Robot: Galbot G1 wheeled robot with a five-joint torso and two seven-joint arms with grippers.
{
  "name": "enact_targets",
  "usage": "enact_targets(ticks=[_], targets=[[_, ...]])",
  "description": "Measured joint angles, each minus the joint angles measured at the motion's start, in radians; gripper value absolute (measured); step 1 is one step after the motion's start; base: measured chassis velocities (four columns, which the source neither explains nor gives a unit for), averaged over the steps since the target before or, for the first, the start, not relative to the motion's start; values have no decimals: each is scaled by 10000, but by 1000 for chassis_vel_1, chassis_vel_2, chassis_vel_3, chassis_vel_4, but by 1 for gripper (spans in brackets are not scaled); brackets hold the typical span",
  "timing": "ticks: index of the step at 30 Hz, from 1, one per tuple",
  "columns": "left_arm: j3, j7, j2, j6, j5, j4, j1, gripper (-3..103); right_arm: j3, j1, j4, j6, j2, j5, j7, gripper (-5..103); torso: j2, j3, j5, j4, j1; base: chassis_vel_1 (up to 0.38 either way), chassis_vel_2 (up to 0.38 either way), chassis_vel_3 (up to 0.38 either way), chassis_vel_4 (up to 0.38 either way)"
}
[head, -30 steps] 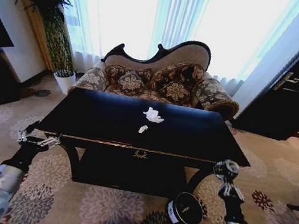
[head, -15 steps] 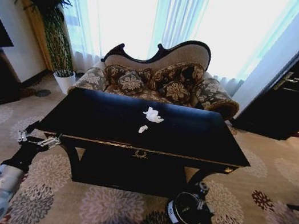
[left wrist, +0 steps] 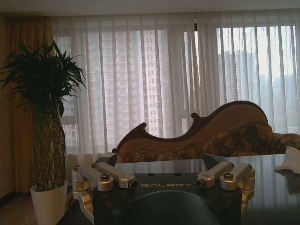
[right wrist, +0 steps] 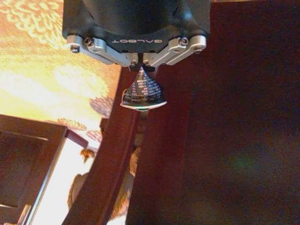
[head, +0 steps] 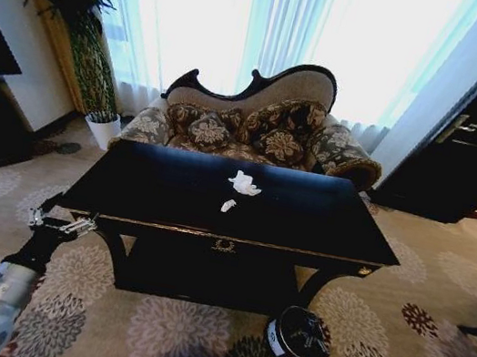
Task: Move to the front of the table and place the trash on the table into the trash bin.
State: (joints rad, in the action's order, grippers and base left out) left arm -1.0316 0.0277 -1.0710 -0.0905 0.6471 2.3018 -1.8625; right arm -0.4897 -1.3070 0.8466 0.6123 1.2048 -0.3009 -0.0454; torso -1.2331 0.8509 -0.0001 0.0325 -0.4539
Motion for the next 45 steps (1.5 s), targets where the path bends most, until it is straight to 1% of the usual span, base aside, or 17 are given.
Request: enact_targets(ticks=[5, 9, 10, 12, 16, 19, 24, 25, 27, 28, 31, 33, 35, 36, 38, 42, 45], targets=[[0, 0, 0, 0, 0, 1, 0, 100, 36, 680, -931, -122, 6, 296, -61, 0, 1, 0, -2, -3, -1, 0, 0, 0, 0], [0, 0, 0, 0, 0, 0, 0, 100, 76, 770, -1002, -307, 100, 292, -67, -1, 0, 0, 3, 0, -1, 0, 0, 0, 0], [0, 0, 0, 0, 0, 0, 0, 100, 87, 778, -1004, -343, 114, 302, -58, 3, 0, 0, -1, -1, 0, 0, 0, 0, 0], [0, 0, 0, 0, 0, 0, 1, 100, 106, 776, -1004, -364, 119, 301, -42, 3, 0, 0, -3, -1, -1, 0, 0, 0, 0], [0, 0, 0, -1, 0, 0, 0, 100, 176, 732, -972, -536, 136, 53, -22, 24, 0, 0, -1, 0, 0, 0, 0, 0, 0], [0, 0, 0, 0, 0, 0, 0, 100, 180, 738, -971, -593, 135, -52, -23, 29, 0, 0, -1, 0, -1, 0, 0, 0, 0], [0, 0, 0, 0, 0, 0, 0, 100, 177, 729, -846, -632, 142, -89, -27, 51, 0, 0, -2, 0, 0, 0, 0, 0, 0], [0, 0, 0, 0, 0, 1, 1, 100, 175, 701, -784, -632, 152, -87, -27, 51, 0, 0, -2, -2, 0, 0, 0, 0, 0], [0, 0, 0, 0, 0, 1, 0, 100, 171, 517, -515, -616, 195, -83, -27, 61, 0, 0, -1, -2, -1, 0, 0, 0, 0], [0, 0, 0, 0, 0, 1, 0, 100, 171, 517, -515, -616, 195, -83, -27, 61, 0, 0, -1, -2, -1, 0, 0, 0, 0], [0, 0, 0, 0, 0, 0, 0, 100, 165, -107, 326, -579, 302, -195, 88, 78, 0, 0, -1, 2, -1, 0, 0, 0, 0], [0, 0, 0, 0, 0, 0, 1, 100, 144, -259, 587, -551, 337, -200, 137, 78, 0, -1, 0, 2, 0, 0, 0, 0, 0], [0, 1, 0, 0, 0, 0, 0, 100, -26, -797, 1447, -377, 438, -204, 274, 89, -2, -1, 0, -2, 0, 0, 0, 0, 0], [0, 1, 0, 0, 0, 0, 0, 100, -26, -797, 1447, -377, 438, -204, 274, 89, -2, -1, 0, -2, 0, 0, 0, 0, 0], [0, 1, 0, 0, -1, 0, 0, 100, -198, -1282, 2220, -141, 478, -291, 480, 97, -2, -1, -1, -1, 0, 0, 0, 0, 0], [0, 0, 0, 0, 0, 0, 0, 100, -479, -2229, 3680, 124, 504, -800, 1068, 100, -1, -1, 0, 1, 0, 0, 0, 0, 0], [0, 2, 0, 0, 0, 0, 1, 100, -755, -3035, 4963, 207, 533, -1160, 1177, 100, -2, -2, -3, -2, 1, 0, 0, 0, 0]])
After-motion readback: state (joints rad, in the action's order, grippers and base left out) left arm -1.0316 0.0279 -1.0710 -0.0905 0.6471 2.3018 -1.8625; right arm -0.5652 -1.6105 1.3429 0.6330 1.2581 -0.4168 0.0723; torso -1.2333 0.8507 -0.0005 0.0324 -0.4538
